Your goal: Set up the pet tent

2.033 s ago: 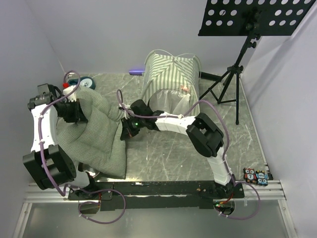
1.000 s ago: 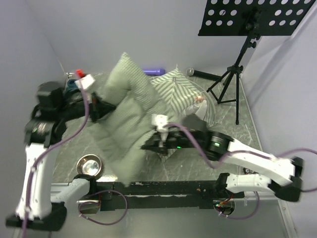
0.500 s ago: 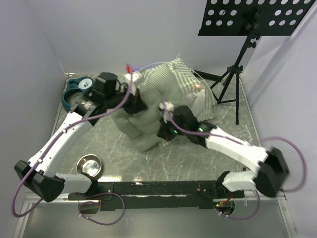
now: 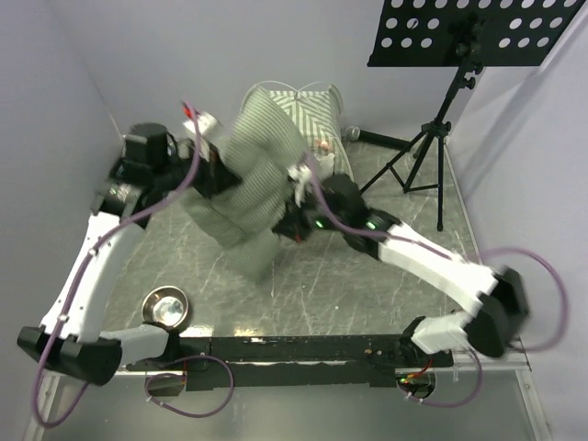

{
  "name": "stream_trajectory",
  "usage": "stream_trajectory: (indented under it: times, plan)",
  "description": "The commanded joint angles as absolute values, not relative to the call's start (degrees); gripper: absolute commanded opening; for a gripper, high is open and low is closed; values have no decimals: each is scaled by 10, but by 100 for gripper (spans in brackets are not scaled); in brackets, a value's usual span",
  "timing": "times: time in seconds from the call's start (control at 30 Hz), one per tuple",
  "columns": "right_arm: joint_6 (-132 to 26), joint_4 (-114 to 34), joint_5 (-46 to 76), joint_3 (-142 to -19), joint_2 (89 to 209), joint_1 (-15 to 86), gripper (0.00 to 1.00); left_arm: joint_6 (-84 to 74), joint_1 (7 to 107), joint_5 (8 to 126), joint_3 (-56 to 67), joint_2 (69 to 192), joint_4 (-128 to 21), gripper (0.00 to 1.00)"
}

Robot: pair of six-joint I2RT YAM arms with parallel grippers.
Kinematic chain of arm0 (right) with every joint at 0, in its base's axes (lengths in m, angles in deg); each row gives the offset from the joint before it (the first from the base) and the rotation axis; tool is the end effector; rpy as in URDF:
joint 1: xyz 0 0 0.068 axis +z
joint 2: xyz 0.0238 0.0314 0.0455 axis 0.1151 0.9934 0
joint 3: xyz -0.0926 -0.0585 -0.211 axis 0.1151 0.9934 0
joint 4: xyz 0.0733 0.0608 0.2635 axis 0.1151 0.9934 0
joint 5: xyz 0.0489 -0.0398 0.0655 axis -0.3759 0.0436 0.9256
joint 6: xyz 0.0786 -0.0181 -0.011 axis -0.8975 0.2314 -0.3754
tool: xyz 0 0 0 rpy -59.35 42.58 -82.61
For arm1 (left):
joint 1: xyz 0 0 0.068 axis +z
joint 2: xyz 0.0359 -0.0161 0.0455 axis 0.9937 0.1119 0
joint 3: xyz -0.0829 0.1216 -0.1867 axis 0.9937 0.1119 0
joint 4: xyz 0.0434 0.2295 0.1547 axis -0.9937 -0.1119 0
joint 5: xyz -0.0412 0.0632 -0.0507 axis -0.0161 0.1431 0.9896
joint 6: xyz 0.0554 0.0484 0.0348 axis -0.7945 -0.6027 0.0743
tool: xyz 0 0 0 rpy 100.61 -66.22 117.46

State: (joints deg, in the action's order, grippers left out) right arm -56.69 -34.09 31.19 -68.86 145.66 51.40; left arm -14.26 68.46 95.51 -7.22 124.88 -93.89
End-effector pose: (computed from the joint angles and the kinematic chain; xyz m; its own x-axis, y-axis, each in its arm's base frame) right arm 0.2443 0.2830 0.2834 -0.4123 -0.1720 -0.8947 -0.8522 0.4200 0.3120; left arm 0.2806 -0.1193 0.4012 -0.4075 0.0803 -0.9096 0.7234 0.6364 -0.2679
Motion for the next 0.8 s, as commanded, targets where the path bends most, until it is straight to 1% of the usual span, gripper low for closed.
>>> stream_trajectory:
  times: [0.0, 0.1, 0.17, 0.37, 0.47, 0.6, 0.7, 0.77]
  plan:
    - [-607, -303, 348, -599, 1312, 542, 0, -119, 570, 1034, 13, 1212, -952, 1]
    - [-644, -279, 344, -554, 1283, 543, 0, -81, 521, 1035, 50, 1245, -925, 1]
    - [-658, -268, 339, -543, 1280, 543, 0, -67, 510, 1040, 52, 1297, -914, 1]
    - [-695, -238, 320, -545, 1306, 528, 0, -62, 510, 1072, -7, 1475, -961, 1]
    - [-712, -244, 327, -558, 1343, 500, 0, -47, 527, 1085, -31, 1526, -965, 1]
    - [-737, -253, 356, -605, 1412, 456, 0, -2, 590, 1103, -48, 1574, -962, 1]
    - [-725, -254, 353, -663, 1450, 442, 0, 14, 634, 1093, -60, 1568, -942, 1]
    - [-715, -245, 334, -698, 1470, 433, 0, 11, 640, 1074, -72, 1559, -941, 1]
